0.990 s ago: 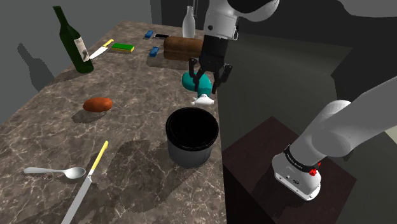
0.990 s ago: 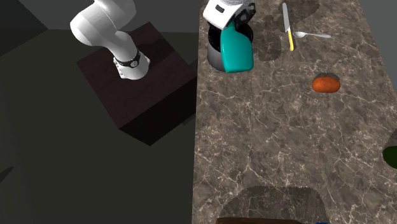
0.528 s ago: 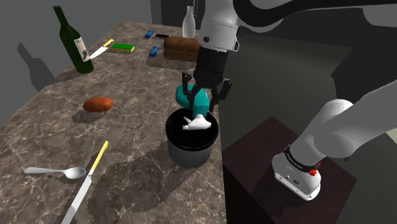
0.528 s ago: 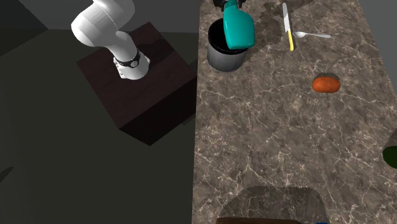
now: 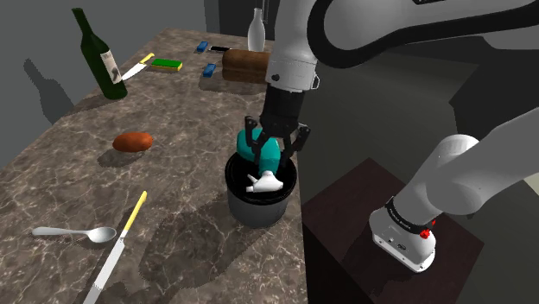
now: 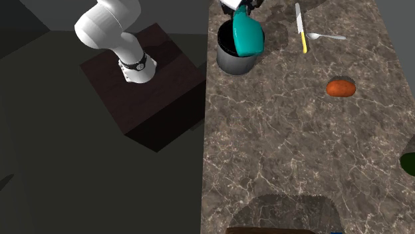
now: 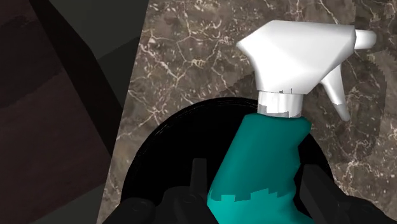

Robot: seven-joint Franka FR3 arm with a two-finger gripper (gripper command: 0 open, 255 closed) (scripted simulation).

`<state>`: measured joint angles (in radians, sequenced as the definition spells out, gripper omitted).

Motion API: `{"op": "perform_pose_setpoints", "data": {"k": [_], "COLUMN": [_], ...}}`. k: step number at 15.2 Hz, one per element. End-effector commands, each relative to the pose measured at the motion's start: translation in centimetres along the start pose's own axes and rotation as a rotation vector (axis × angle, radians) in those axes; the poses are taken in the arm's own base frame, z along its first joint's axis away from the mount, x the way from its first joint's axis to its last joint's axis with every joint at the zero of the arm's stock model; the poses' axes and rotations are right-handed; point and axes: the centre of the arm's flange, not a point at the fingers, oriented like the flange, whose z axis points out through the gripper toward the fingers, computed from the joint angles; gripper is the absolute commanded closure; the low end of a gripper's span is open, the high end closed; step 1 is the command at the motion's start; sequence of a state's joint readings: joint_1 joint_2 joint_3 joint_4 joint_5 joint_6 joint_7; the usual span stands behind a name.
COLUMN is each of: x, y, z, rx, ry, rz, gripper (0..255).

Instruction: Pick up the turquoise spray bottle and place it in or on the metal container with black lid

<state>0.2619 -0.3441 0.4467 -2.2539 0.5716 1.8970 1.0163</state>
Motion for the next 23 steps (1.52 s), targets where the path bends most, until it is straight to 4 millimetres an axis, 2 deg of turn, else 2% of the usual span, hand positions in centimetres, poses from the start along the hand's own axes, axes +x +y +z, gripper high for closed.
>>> {"op": "perform_pose_setpoints", "data": {"k": [1, 8, 16, 17, 22, 23], "x": [0.4, 1.6, 1.6, 1.6, 1.6, 1.6], "y": [0.1, 0.6, 0.6, 0.6, 0.6, 0.6], "z": [1.0, 4.3, 4.3, 4.3, 4.3, 3.0], "rx": [0.000, 0.000, 0.000, 0.000, 0.000, 0.000], "ry": [0.000, 0.000, 0.000, 0.000, 0.000, 0.000], "rz": [0.000, 0.000, 0.000, 0.000, 0.000, 0.000], "gripper": [255, 255, 255, 0, 0, 0]}}
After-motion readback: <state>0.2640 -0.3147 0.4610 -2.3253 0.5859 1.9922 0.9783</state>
